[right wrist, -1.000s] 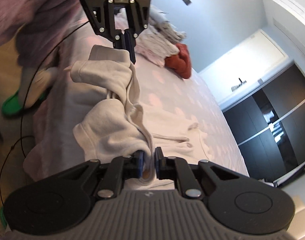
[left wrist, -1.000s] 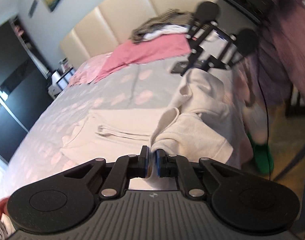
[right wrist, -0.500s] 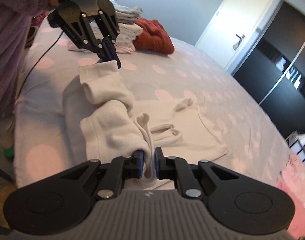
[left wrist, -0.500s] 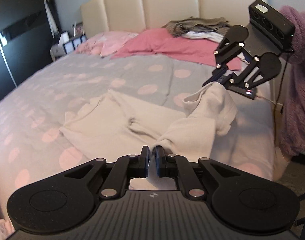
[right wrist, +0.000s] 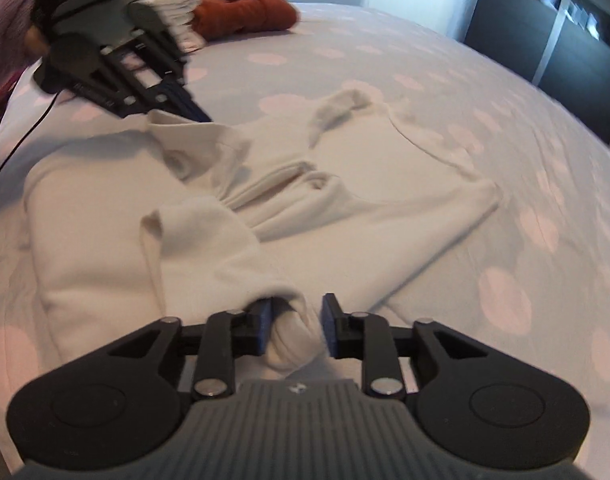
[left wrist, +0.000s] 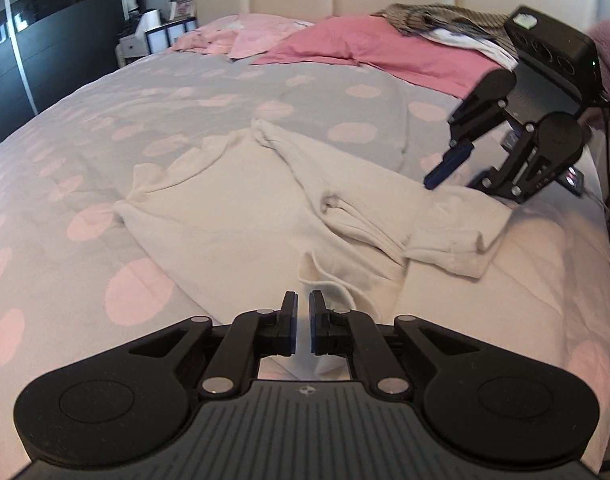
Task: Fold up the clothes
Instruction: 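Release the folded collar with both tools and withdraw, then grasp the folded top's edge with the left tool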
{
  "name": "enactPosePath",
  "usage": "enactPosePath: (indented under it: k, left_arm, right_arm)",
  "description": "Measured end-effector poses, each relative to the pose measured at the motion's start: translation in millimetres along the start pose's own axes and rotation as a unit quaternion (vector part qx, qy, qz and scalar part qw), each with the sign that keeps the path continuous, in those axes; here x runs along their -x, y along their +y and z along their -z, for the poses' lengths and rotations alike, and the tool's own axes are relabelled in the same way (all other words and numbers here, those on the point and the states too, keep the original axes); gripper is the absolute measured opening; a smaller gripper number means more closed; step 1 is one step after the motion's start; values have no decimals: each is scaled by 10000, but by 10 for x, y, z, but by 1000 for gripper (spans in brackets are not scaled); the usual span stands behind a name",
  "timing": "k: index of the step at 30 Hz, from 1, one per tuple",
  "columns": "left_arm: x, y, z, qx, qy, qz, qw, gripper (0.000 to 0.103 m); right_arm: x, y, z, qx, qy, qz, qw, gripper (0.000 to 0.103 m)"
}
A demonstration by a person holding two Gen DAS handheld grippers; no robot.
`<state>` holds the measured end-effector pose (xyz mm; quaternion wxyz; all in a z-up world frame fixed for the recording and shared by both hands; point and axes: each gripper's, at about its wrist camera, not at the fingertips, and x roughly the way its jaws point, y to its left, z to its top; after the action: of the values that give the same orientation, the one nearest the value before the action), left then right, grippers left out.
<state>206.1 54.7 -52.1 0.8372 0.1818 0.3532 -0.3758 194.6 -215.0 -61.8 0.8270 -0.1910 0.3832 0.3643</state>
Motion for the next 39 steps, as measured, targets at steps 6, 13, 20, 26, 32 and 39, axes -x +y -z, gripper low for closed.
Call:
enactPosePath:
  k: [6,13,20,26,32,39]
  left_arm:
    - [265,96,-135,545,-255,-319,9977,24]
    - [640,-7,-29,1627,-389,-413,9850,46]
    - [830,-288,440,2265,-101,-256,9736,49]
    - [707,-209,618,3266,-282,-254,9444,49]
    - [378,-121,629,3896,-236,7,9207,36]
    - [328,-245,380,3313,-554,2,9419,10]
  right_arm:
    - [103,-186,-85,-900,126,217,9956,42]
    - [471,-137,2,-1778,-44,449,9830,44]
    - [781,188,387,-2290,-241,115,9731,54]
    - [706,163,536,-3060,-526,40,9506,56]
    - [469,34,447,-3235,-422,136,9452,53]
    - [287,-10,379,-3344,-418,-236,9412,13]
